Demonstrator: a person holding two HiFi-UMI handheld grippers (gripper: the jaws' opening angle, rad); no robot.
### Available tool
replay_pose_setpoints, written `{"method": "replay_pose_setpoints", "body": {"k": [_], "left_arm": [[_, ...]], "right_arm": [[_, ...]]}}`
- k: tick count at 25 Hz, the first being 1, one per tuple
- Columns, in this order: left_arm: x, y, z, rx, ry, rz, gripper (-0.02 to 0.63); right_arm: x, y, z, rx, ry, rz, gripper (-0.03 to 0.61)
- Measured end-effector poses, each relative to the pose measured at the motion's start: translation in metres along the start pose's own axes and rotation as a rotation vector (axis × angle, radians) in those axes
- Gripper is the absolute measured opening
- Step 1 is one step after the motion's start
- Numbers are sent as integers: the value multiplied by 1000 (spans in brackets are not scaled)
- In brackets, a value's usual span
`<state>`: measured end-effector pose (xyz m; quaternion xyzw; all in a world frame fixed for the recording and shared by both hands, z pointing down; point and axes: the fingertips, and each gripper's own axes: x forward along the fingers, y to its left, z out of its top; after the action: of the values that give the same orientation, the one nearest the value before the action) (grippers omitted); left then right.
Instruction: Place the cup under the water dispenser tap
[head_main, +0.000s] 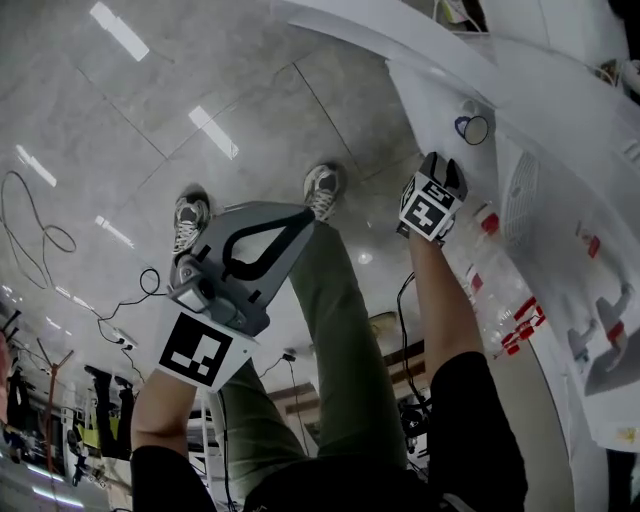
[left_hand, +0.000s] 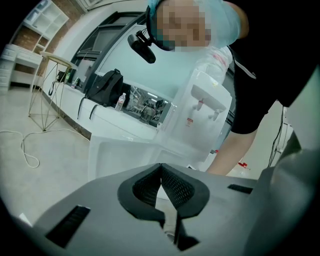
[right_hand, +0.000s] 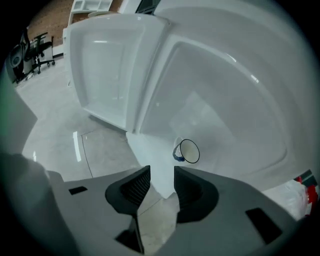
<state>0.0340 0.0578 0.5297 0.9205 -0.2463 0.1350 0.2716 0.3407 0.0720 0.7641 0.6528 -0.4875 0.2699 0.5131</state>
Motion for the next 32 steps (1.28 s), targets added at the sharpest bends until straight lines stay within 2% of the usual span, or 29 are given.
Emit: {"method": "replay_pose_setpoints", "body": {"k": [7, 13, 18, 20, 21, 32], "left_arm": [[16, 5, -33, -72, 14, 11, 18], [35, 4, -45, -123, 10, 13, 20], [46, -5, -47, -136, 19, -12, 20], [48, -10, -50, -138, 29, -26, 20], [49, -13, -50, -137, 33, -33, 20], [32, -9, -46, -114, 48, -27, 20]], "right_arm": [[59, -24, 13, -134, 20, -57, 150], [90, -41, 25, -267, 41, -91, 150], [110, -37, 24, -341, 99, -37, 150], [115, -38, 22, -371, 127, -22, 119], [116, -40, 21, -378, 137, -17, 86], [98, -29, 17, -410, 186, 77, 64]]}}
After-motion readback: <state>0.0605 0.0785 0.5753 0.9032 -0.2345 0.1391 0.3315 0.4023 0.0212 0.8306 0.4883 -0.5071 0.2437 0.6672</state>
